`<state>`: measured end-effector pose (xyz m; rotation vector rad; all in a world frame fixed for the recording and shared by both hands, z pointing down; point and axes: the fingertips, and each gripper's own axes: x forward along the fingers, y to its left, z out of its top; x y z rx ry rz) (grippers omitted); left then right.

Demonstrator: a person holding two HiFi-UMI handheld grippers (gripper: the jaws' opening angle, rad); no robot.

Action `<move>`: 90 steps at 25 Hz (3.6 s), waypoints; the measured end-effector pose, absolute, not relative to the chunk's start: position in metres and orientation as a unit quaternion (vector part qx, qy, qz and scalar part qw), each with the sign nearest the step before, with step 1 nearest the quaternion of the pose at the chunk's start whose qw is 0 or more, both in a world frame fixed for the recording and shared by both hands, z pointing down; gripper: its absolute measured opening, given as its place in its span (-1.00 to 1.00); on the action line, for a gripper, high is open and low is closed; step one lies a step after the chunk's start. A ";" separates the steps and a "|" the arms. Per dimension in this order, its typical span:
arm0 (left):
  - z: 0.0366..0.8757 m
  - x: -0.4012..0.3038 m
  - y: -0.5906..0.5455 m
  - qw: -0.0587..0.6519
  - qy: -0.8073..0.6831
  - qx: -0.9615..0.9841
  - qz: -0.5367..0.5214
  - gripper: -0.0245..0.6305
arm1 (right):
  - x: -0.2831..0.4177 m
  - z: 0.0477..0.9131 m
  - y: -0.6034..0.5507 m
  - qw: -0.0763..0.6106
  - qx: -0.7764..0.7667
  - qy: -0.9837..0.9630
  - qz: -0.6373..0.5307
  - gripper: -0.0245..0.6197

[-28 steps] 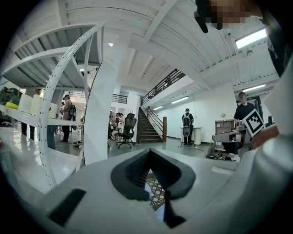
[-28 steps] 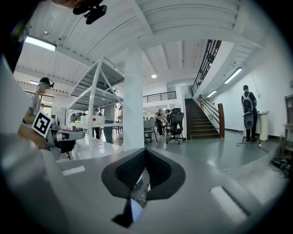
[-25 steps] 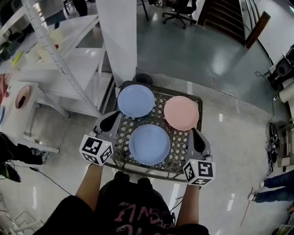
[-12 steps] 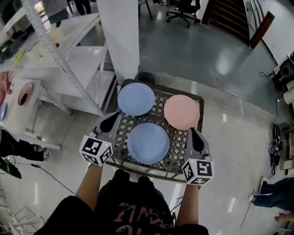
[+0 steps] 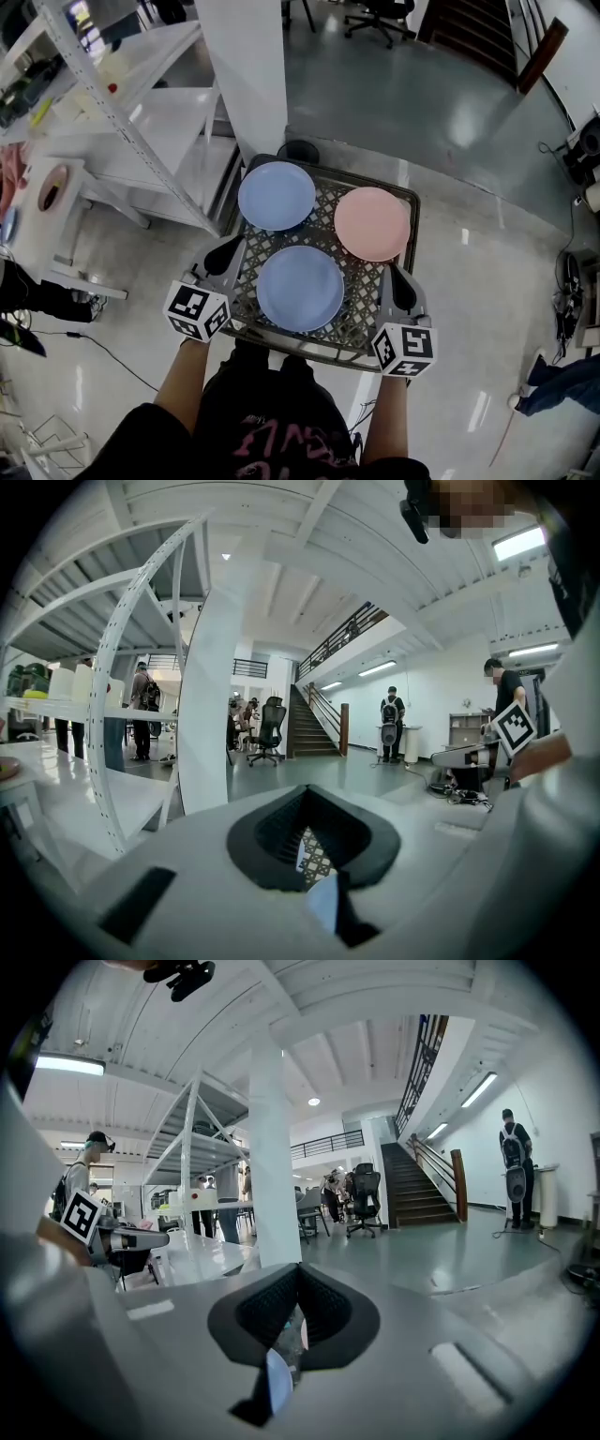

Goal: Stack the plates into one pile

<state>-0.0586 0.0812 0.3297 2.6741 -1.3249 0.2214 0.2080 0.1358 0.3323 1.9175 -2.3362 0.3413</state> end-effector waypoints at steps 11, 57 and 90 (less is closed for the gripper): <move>0.381 -0.069 0.053 0.114 -0.421 0.894 0.103 -0.96 | 0.193 0.373 0.112 0.073 0.639 -0.752 0.145 -0.89; 0.633 -0.062 0.070 0.284 -0.342 0.841 0.306 -0.60 | 0.155 0.644 0.145 0.221 0.606 -0.646 0.408 -0.53; 0.431 -0.084 0.018 0.163 -0.443 0.868 0.154 -0.88 | 0.135 0.453 0.075 0.116 0.624 -0.726 0.265 -0.76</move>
